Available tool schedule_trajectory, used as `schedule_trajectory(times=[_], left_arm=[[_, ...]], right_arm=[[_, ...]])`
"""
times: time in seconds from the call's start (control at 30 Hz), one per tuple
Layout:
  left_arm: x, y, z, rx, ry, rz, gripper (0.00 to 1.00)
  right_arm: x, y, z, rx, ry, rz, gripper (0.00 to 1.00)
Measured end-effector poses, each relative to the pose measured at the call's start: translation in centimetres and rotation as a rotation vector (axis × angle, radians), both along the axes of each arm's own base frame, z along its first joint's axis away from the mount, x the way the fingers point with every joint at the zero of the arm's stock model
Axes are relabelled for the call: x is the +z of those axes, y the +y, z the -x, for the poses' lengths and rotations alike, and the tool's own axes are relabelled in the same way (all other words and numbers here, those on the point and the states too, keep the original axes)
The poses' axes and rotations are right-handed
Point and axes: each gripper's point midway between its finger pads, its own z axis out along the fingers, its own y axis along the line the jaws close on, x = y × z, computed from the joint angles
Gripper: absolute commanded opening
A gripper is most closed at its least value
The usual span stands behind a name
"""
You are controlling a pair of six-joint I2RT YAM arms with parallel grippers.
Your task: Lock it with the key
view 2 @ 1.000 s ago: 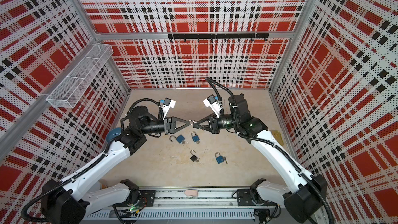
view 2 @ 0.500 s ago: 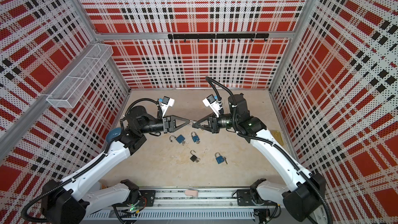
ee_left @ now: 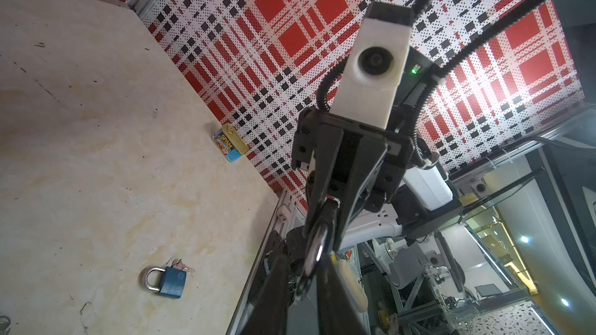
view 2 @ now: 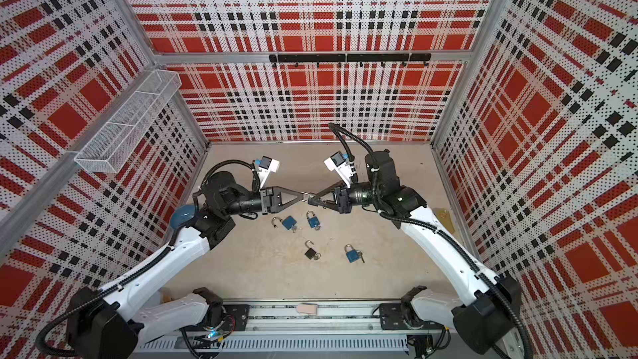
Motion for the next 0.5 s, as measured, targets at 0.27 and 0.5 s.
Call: schedule_trajectory(times=[0.27,0.5], left_arm=[[-0.03,0.04,-0.01,0.000,0.000,0.001,0.18],[0.45,0.04,0.01,0.000,-0.006,0.016,0.21]], right_arm=[[0.01,-0.01,-0.01,-0.001,0.004,-0.001,0.00],[0.15,0.02,-0.02,0.001,0.001,-0.006,0.00]])
